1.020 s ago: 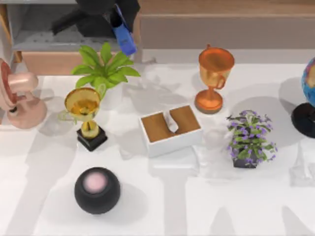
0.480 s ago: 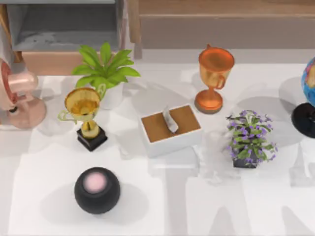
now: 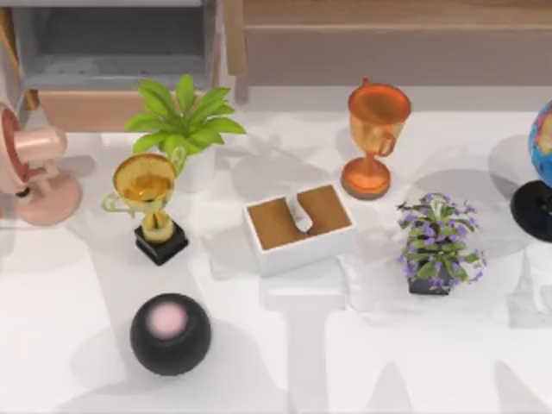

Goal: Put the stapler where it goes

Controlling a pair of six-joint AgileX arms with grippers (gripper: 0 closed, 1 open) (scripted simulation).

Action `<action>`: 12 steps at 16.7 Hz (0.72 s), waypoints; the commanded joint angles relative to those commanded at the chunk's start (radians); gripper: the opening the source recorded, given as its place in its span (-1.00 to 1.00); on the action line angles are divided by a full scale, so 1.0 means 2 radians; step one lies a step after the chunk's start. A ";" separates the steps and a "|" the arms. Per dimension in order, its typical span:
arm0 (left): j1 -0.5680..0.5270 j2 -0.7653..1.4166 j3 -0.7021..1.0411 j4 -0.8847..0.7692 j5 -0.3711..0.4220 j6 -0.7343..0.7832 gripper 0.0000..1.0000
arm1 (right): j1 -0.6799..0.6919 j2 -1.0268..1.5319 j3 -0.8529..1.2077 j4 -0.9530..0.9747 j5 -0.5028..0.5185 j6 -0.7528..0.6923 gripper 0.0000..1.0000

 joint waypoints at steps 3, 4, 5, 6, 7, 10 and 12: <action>-0.003 0.024 0.002 -0.013 -0.011 0.031 -1.00 | 0.000 0.000 0.000 0.000 0.000 0.000 1.00; -0.004 0.026 0.002 -0.018 -0.013 0.036 -1.00 | 0.000 0.000 0.000 0.000 0.000 0.000 1.00; -0.005 0.027 0.002 -0.020 -0.015 0.039 -1.00 | 0.000 0.000 0.000 0.000 0.000 0.000 1.00; -0.005 0.027 0.002 -0.021 -0.015 0.039 -1.00 | 0.000 0.000 0.000 0.000 0.000 0.000 1.00; -0.005 0.027 0.002 -0.021 -0.015 0.039 -1.00 | 0.000 0.000 0.000 0.000 0.000 0.000 1.00; -0.003 0.027 0.002 -0.020 -0.015 0.040 -1.00 | 0.000 0.000 0.000 0.000 0.000 0.000 1.00; -0.003 0.025 -0.003 -0.014 -0.015 0.040 -1.00 | 0.000 0.000 0.000 0.000 0.000 0.000 1.00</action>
